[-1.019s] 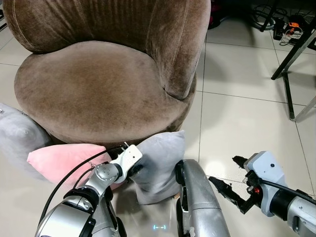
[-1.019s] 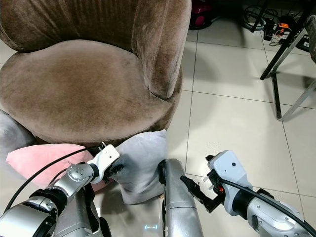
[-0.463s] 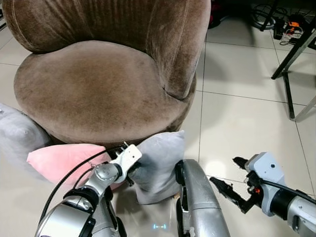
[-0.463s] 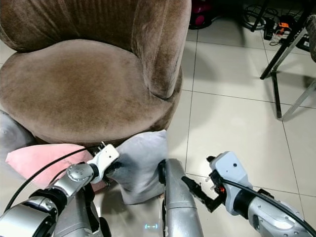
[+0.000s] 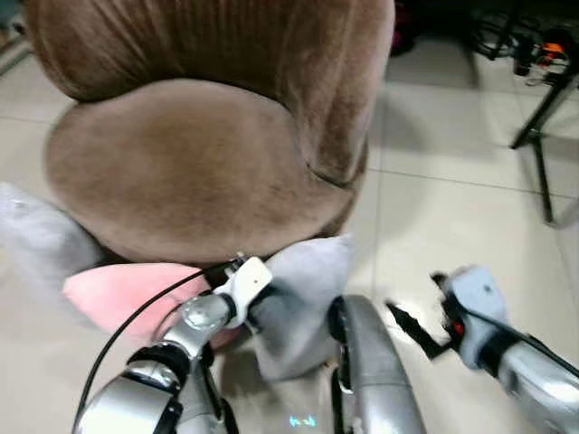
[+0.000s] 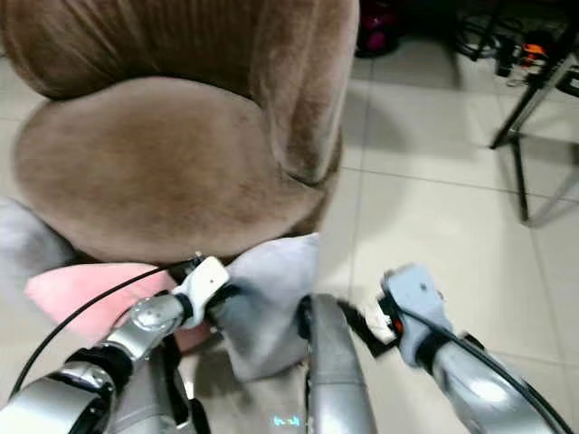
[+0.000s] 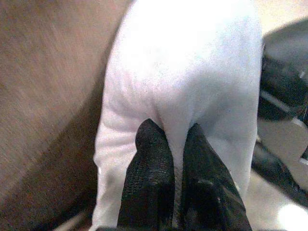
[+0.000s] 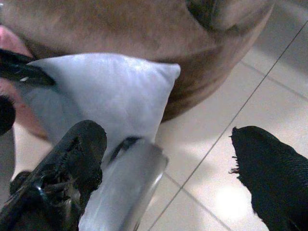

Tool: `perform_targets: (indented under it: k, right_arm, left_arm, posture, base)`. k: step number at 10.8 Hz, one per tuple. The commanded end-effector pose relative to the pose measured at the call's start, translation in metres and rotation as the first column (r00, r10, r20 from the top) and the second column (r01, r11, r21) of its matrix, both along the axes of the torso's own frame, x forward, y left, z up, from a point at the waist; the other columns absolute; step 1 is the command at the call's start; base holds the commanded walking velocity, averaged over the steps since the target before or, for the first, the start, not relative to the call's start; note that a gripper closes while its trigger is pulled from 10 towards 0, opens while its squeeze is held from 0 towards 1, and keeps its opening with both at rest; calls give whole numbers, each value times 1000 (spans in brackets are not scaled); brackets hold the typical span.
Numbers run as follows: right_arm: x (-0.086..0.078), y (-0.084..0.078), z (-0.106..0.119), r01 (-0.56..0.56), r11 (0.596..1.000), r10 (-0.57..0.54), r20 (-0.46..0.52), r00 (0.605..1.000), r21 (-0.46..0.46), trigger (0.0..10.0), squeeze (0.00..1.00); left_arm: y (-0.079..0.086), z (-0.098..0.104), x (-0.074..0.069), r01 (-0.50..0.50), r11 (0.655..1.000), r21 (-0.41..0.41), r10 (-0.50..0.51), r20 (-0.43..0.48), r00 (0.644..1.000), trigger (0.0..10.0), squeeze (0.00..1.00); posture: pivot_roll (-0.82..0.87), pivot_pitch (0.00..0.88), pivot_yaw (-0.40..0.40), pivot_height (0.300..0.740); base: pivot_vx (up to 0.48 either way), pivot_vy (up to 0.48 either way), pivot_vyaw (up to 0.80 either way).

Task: Move the pillow to the sofa from floor

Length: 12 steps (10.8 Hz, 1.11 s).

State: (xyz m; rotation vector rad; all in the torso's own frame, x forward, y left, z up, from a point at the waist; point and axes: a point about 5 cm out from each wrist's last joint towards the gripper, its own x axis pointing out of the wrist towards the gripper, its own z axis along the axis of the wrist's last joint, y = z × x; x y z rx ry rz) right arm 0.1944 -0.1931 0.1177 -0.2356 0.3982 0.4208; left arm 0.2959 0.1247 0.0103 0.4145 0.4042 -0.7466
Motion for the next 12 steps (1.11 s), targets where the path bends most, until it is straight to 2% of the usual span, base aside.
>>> perform_targets:
  k: [1,2,4,5,6,7,8,9,10,11,12]
  right_arm:
    - [2,2,-4,12,1000,-12,6,1000,-3,10000,0]
    - [13,4,-7,33,999,-33,36,999,8,10000,0]
    - [31,7,-1,36,999,-39,104,994,34,10000,0]
    - [49,11,15,-26,996,10,185,983,86,10000,149]
    - [64,16,28,-124,986,95,236,967,114,10000,1000]
    - [70,21,37,-200,975,167,266,949,101,10000,1000]
    - [78,27,51,-346,937,318,300,899,45,10000,1000]
    - [81,30,60,-486,873,476,290,830,-42,10000,1000]
    - [82,31,65,-587,798,600,253,759,-135,10000,1000]
    - [84,34,66,-656,727,687,188,702,-204,10000,1000]
    - [85,37,63,-694,677,733,131,668,-245,10000,1000]
  left_arm:
    - [-4,12,6,18,999,-49,-14,72,997,0,0]
    - [-11,33,16,60,992,-110,-39,185,982,0,0]
    - [-19,59,24,143,975,-171,-89,290,953,0,0]
    - [-15,76,26,226,965,-137,-164,361,918,0,0]
    - [-8,91,31,269,956,-114,-207,386,899,0,0]
    - [-4,102,33,308,946,-96,-245,405,881,0,0]
    - [0,122,34,388,921,-46,-331,434,838,0,0]
    - [2,139,30,455,891,6,-407,457,791,0,0]
    - [2,146,24,508,860,48,-472,453,757,0,0]
    - [0,150,20,542,834,100,-524,453,721,0,0]
    - [-3,155,18,559,820,126,-547,460,699,0,0]
  posture:
    - [-240,44,60,525]
    - [-212,3,69,525]
    - [-168,0,84,525]
    - [-134,0,83,525]
    - [-109,0,73,525]
    - [-94,0,66,525]
    - [-72,0,51,525]
    - [-62,0,45,525]
    - [-56,0,42,525]
    - [-49,0,35,525]
    - [-46,0,33,525]
  base:
    - [0,0,0]
    - [0,0,0]
    - [0,0,0]
    - [0,0,0]
    - [0,0,0]
    - [0,0,0]
    - [0,0,0]
    - [0,0,0]
    - [0,0,0]
    - [0,0,0]
    - [0,0,0]
